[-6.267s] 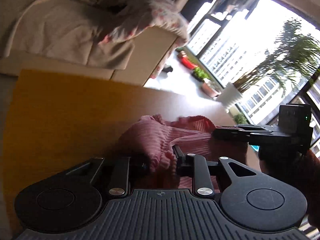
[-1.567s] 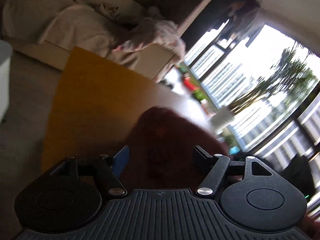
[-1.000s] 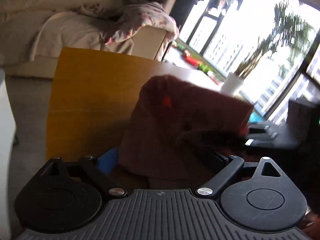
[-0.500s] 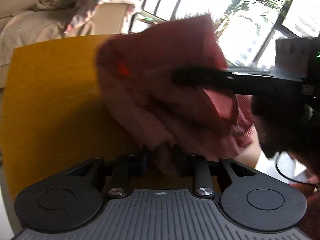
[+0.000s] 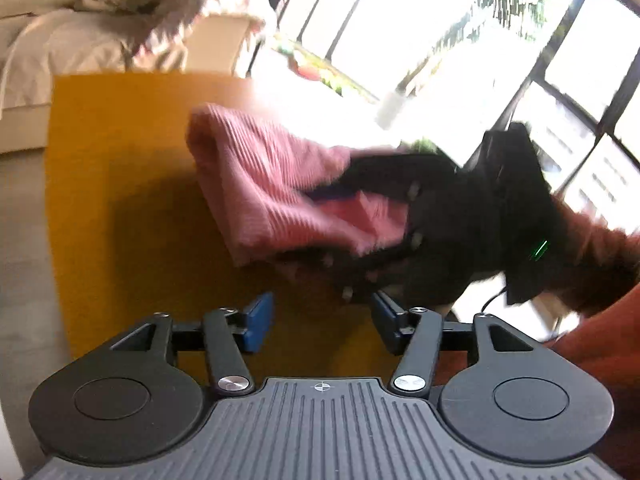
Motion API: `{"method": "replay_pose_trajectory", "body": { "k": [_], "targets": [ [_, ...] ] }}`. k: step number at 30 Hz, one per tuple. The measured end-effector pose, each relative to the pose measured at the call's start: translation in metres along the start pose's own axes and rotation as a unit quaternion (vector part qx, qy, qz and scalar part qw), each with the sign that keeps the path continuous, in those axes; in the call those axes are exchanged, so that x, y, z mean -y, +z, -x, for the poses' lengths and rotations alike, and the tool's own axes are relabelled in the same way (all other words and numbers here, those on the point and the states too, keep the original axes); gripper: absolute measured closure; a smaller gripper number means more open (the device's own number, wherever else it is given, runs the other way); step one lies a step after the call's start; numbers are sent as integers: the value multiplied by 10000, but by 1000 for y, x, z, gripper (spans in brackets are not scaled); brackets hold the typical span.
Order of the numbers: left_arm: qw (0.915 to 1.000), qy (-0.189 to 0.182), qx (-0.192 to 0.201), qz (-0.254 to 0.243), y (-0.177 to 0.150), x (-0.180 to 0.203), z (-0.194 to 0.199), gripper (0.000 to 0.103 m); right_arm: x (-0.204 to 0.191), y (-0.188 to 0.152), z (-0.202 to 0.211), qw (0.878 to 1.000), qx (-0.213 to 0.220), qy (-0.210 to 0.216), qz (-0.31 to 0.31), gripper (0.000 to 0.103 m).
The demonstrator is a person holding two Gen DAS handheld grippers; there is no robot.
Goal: Fold clothes
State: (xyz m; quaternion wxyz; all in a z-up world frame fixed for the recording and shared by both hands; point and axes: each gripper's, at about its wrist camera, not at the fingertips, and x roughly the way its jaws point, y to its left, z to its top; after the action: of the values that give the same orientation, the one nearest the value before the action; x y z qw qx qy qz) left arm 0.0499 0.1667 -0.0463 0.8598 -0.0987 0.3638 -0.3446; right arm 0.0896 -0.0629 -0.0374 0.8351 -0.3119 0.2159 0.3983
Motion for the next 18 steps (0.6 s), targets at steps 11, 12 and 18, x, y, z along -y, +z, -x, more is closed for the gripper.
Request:
{"method": "replay_pose_trajectory", "body": {
  "k": [11,12,18],
  "targets": [
    [9948,-560,779,338,59,-1,-36,33,86,-45,101,9818,224,-383,-1849,16],
    [9950,-589,719,363,61,-3,-44,33,96,-53,114,9732,331,-416,-2239,16],
    [9976,-335,350,492,48,-17,-68,34,123,-114,129,9205,345,-807,-3807,16]
  ]
}}
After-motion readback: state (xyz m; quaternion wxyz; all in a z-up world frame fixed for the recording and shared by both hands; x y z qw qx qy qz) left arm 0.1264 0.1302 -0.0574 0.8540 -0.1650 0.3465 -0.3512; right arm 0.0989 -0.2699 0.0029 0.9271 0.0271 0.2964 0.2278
